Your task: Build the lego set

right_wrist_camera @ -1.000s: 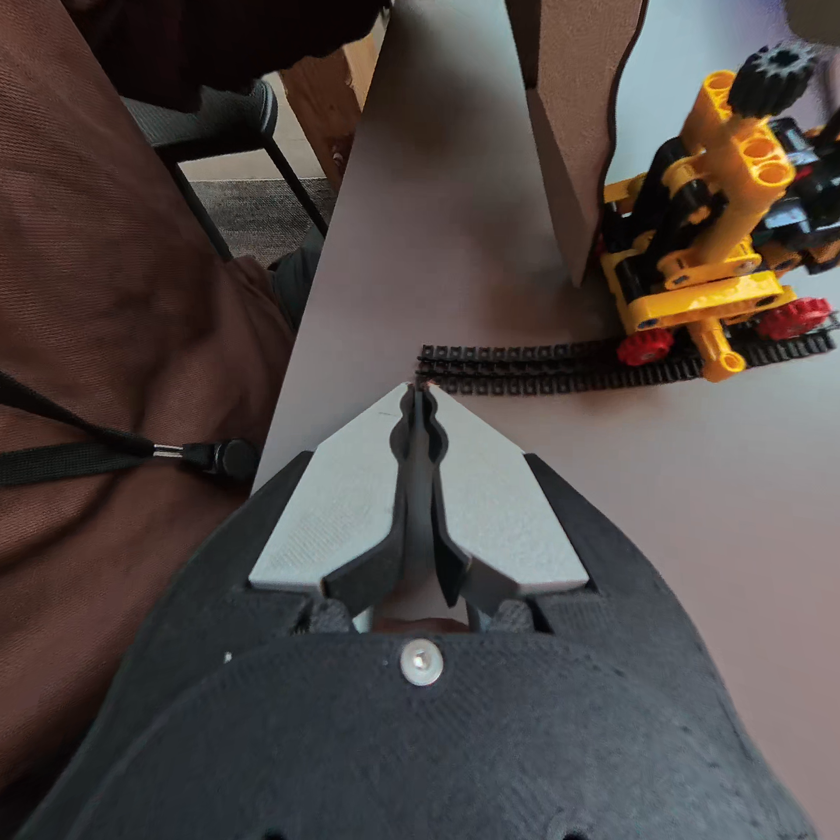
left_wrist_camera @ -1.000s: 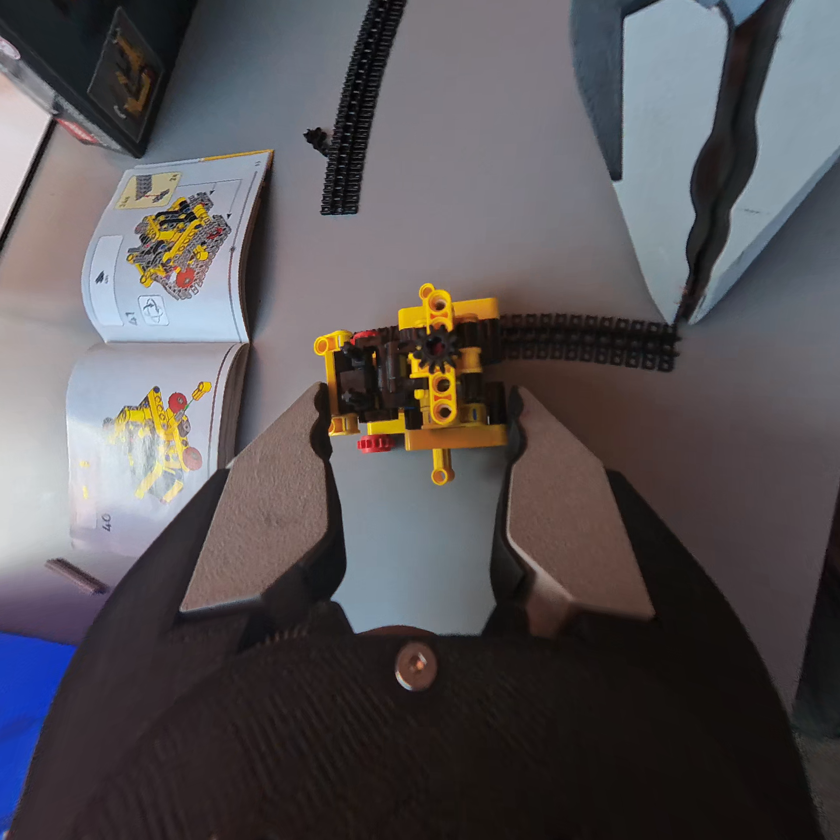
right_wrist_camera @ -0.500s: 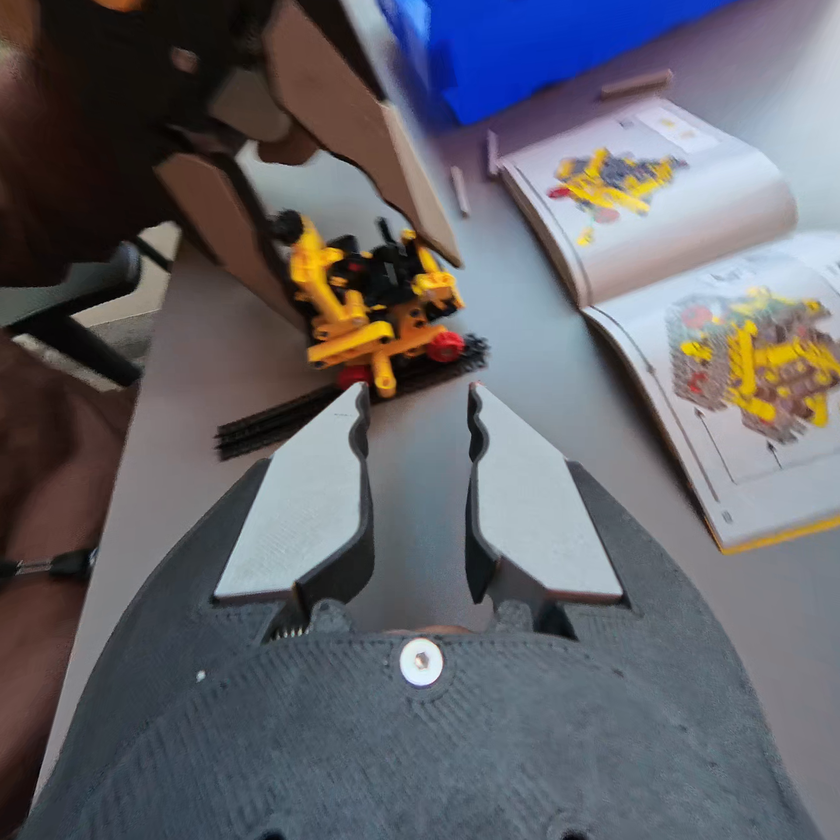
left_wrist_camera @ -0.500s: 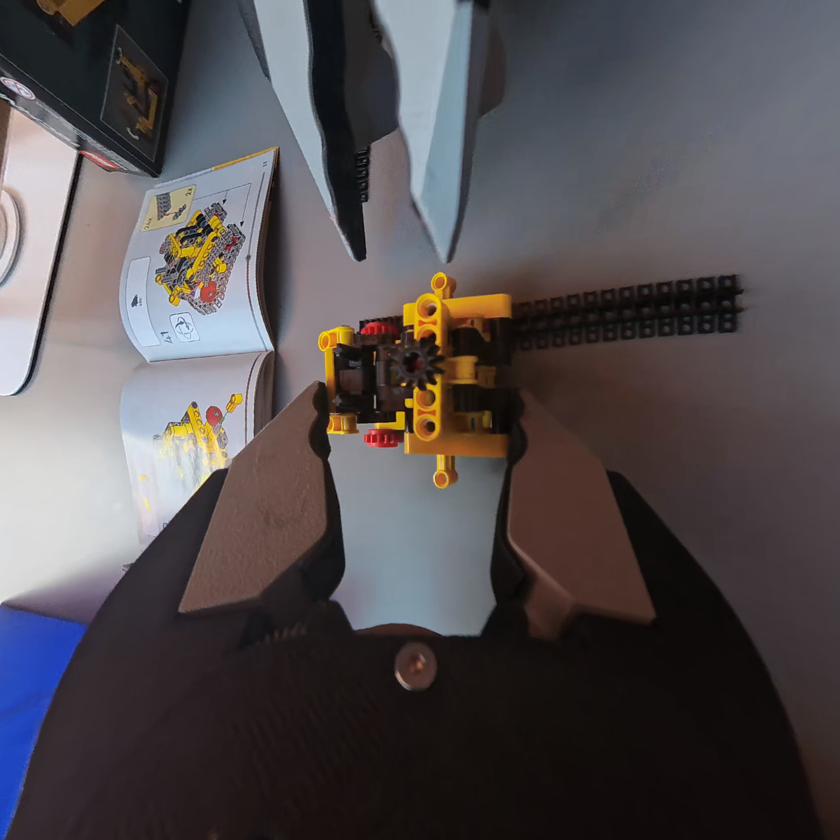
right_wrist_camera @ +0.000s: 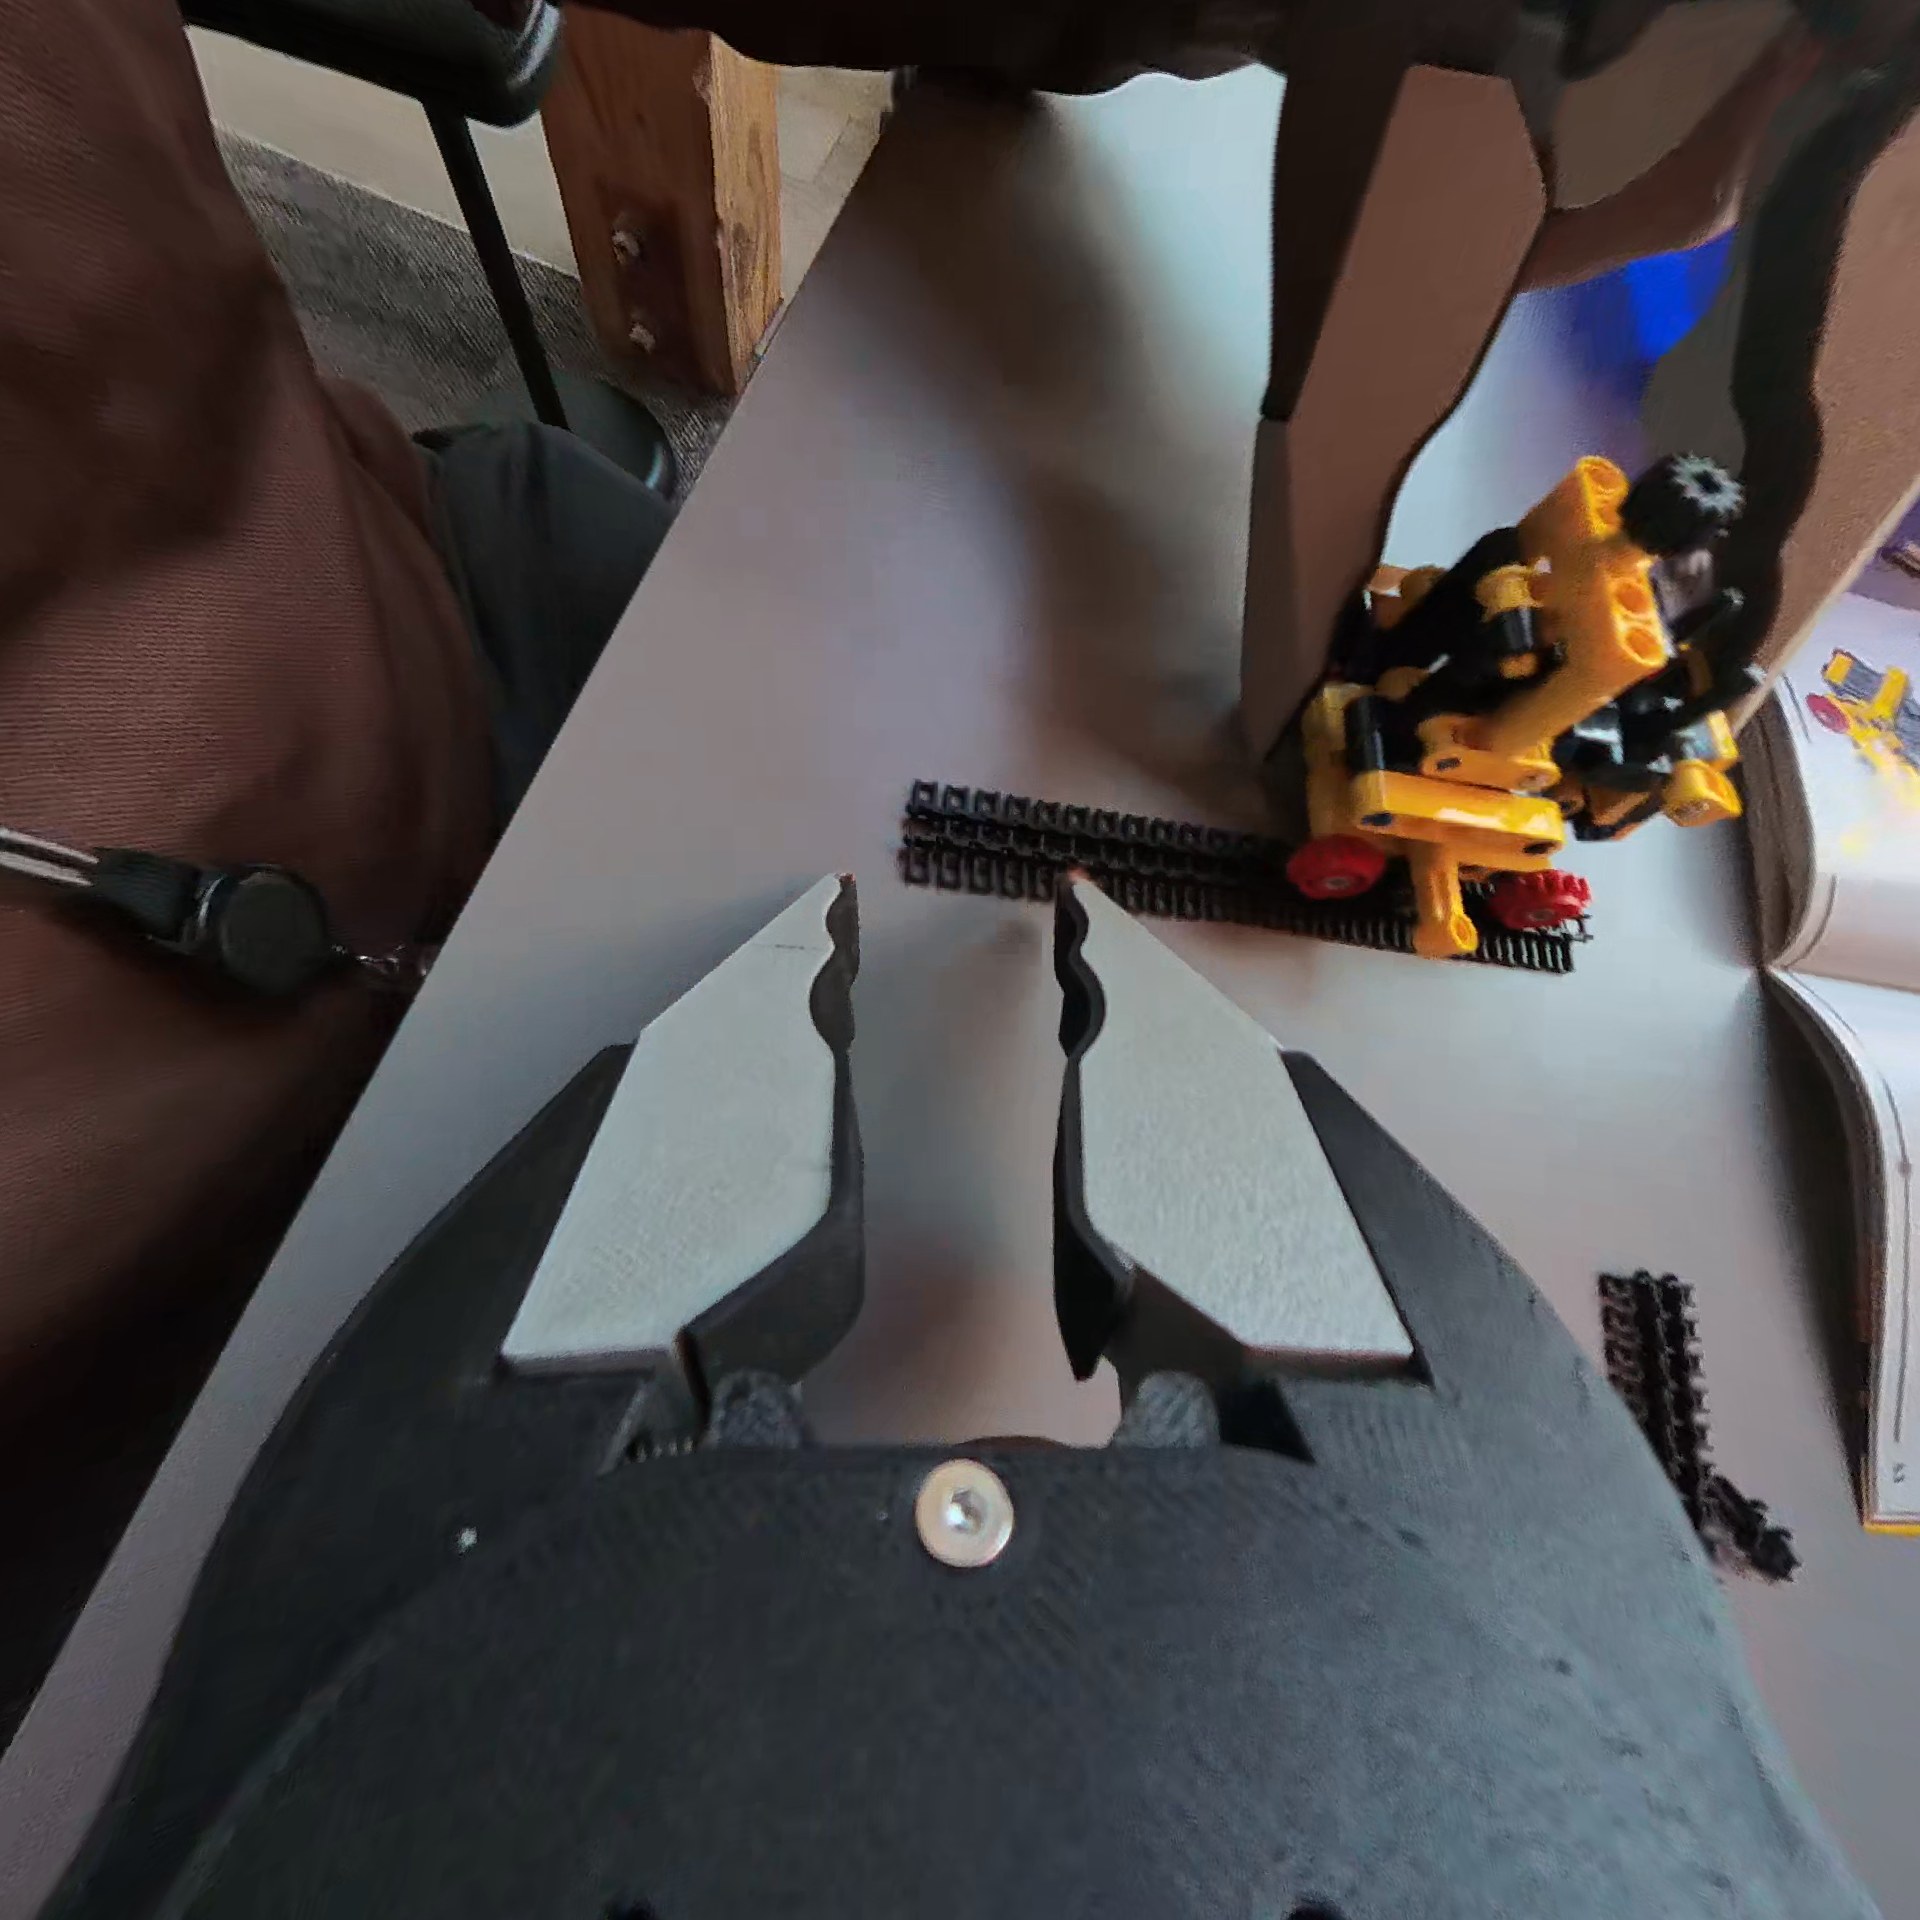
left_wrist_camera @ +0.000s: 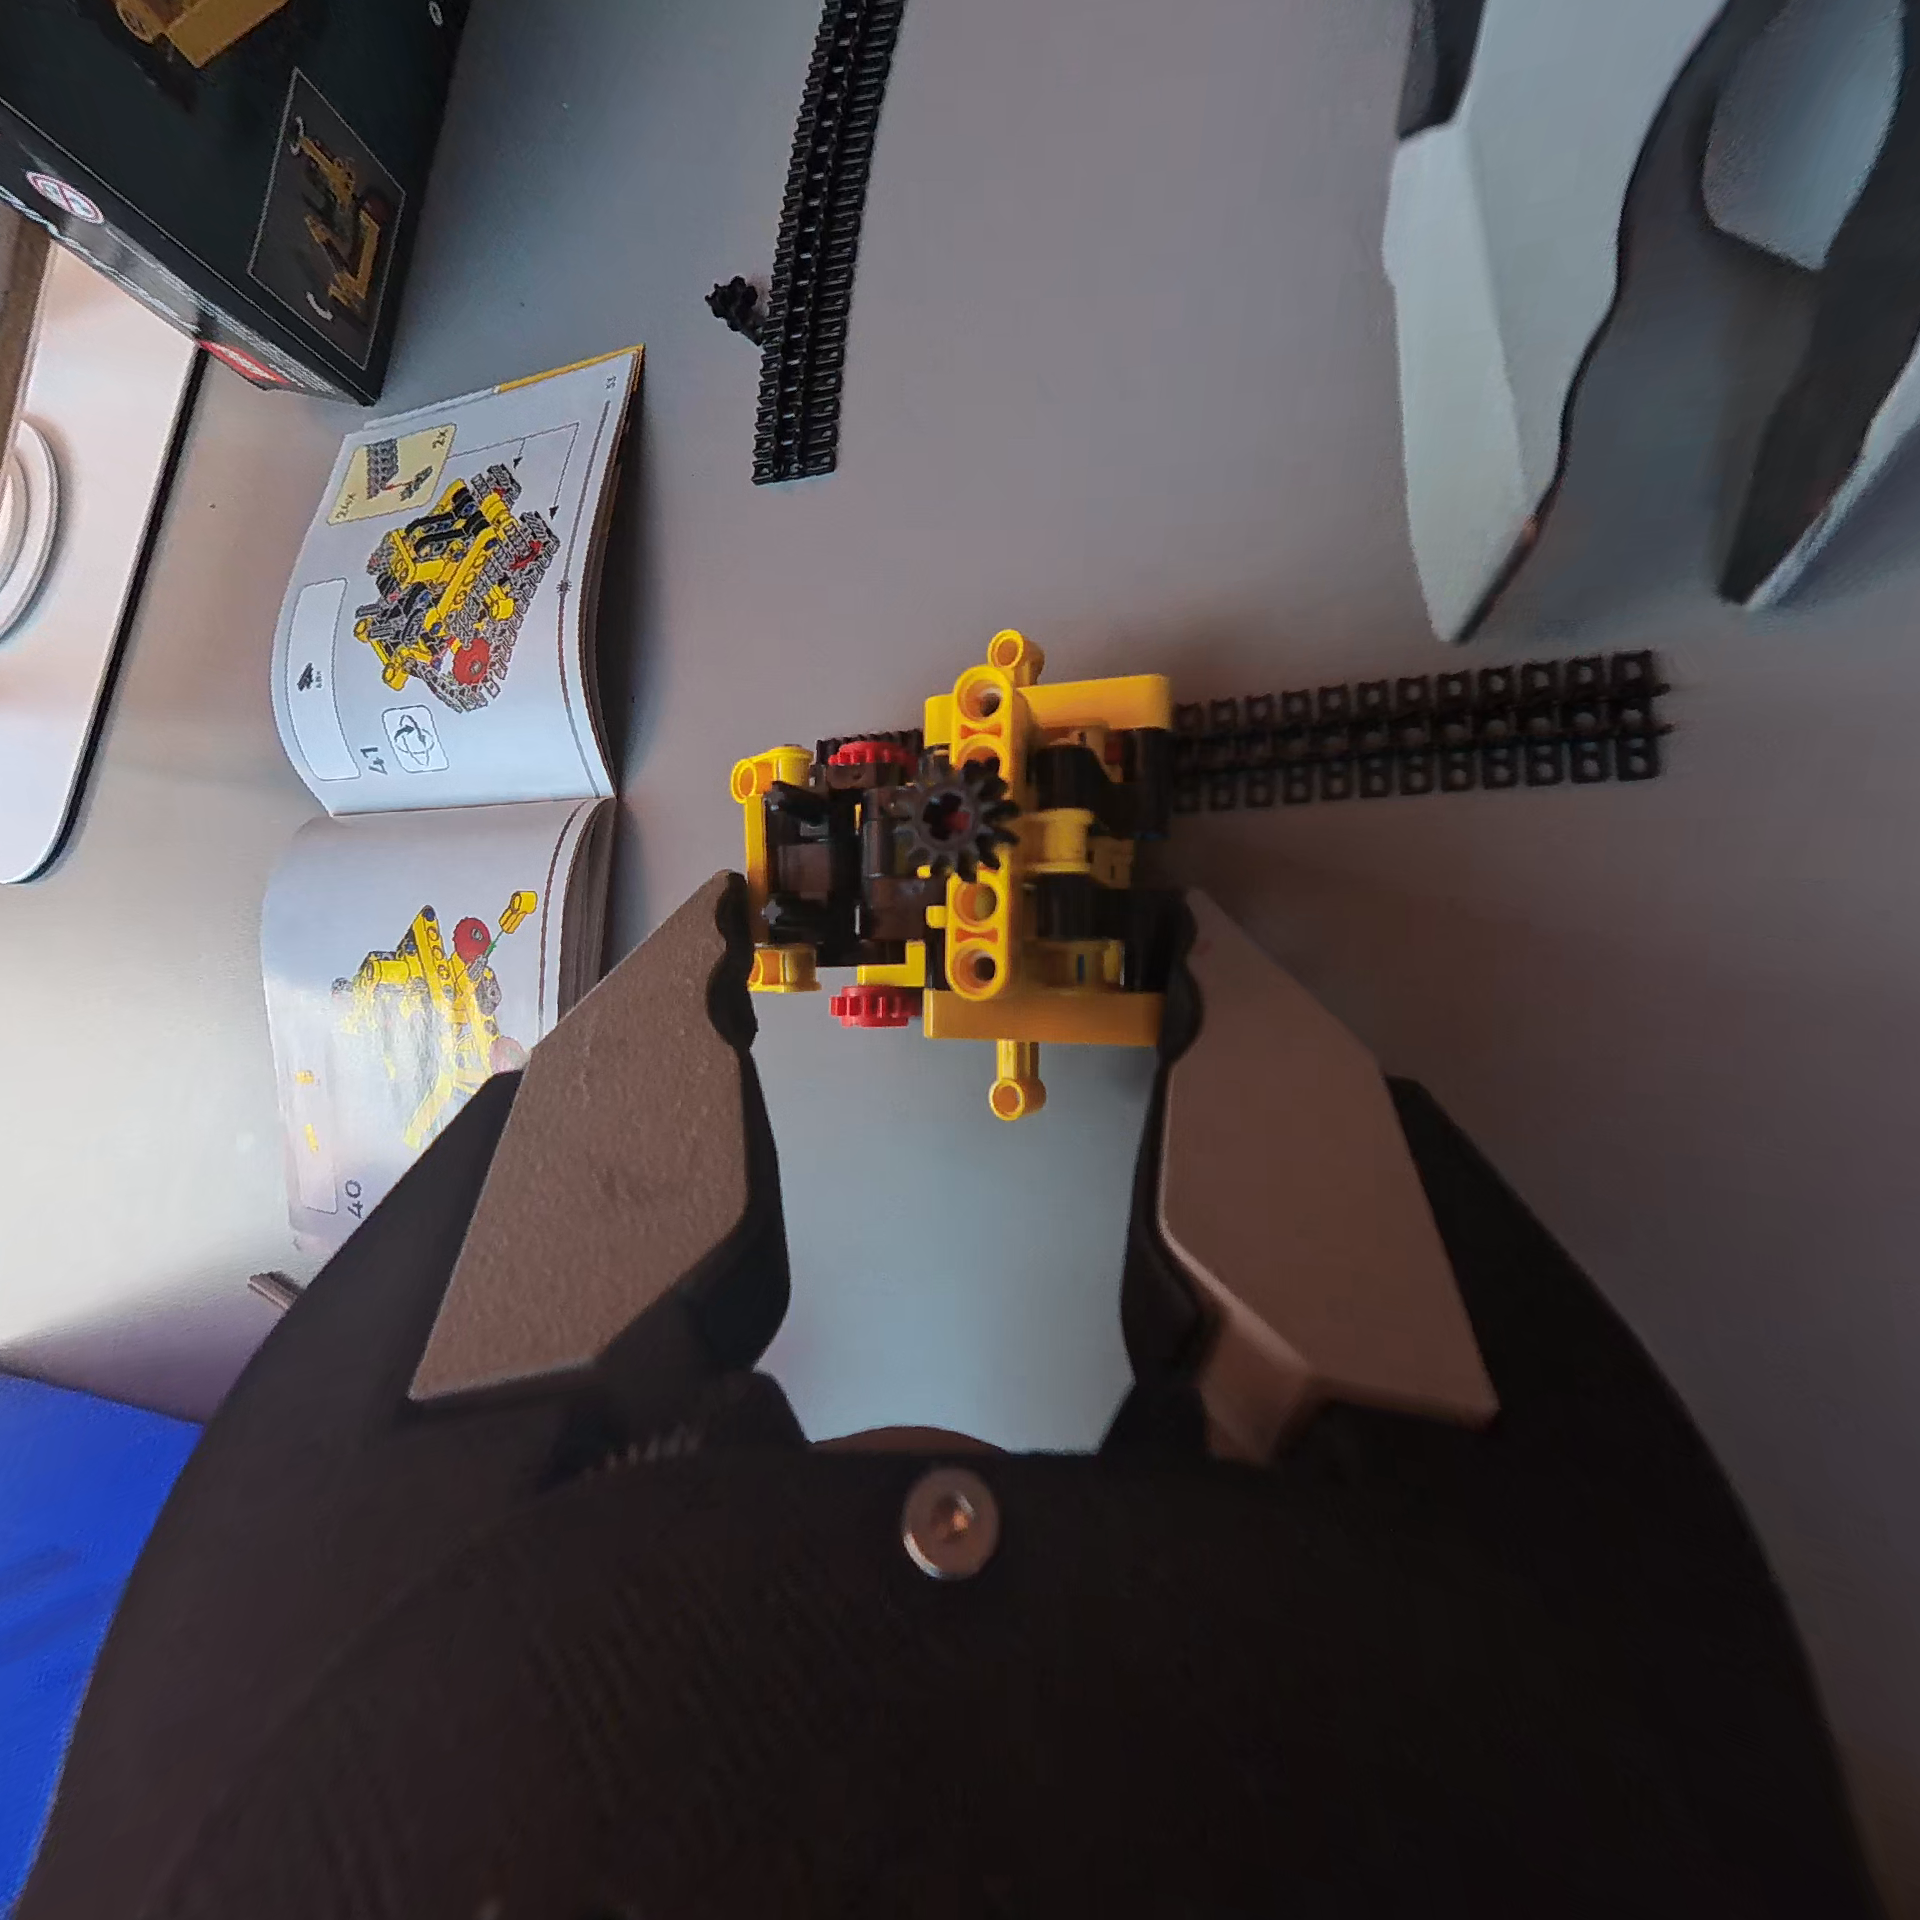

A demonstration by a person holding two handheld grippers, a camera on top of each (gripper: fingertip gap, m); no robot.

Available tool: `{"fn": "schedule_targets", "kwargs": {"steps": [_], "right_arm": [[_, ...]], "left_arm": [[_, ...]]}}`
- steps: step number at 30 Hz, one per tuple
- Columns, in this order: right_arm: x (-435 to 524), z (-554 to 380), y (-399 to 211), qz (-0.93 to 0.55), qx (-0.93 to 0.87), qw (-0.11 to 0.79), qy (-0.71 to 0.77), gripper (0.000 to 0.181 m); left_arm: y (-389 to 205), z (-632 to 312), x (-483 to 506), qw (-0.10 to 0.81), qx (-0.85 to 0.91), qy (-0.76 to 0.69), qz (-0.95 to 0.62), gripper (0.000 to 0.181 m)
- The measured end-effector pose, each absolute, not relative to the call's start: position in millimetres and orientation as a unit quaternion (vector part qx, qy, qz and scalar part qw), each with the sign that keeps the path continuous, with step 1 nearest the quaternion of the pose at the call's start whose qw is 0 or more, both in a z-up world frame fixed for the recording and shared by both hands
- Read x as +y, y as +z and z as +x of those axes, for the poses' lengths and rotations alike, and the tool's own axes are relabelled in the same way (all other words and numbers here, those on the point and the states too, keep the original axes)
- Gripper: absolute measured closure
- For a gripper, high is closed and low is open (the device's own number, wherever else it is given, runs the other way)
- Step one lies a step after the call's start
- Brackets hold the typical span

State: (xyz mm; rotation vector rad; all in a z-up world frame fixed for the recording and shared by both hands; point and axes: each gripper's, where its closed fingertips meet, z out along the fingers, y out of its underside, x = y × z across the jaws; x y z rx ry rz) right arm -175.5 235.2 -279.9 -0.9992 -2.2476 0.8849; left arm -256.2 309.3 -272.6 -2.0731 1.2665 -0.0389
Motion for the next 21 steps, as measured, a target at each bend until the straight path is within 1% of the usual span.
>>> {"fn": "schedule_targets", "kwargs": {"steps": [1,7,10,14,21], "right_arm": [[233.4,-178.4,-280.9,-0.368,-0.83,0.265,0.324,0.149],[234.8,-183.1,-280.9,-0.368,-0.828,0.277,0.319,0.15],[235.6,-183.5,-281.0,-0.371,-0.827,0.276,0.319,0.15],[237.6,-181.0,-278.4,-0.358,-0.828,0.299,0.312,0.149],[224.8,-174.1,-278.7,-0.331,-0.84,0.291,0.315,0.15]], "left_arm": [[-272.6,-256.3,309.3,0.349,0.488,-0.014,-0.8,0.105],[-272.4,-255.2,307.6,0.347,0.491,-0.006,-0.799,0.105],[-272.4,-250.8,303.8,0.342,0.494,-0.004,-0.8,0.105],[-272.8,-246.8,295.0,0.333,0.49,0.009,-0.806,0.105],[-272.8,-228.6,269.3,0.32,0.512,0.022,-0.797,0.105]]}}
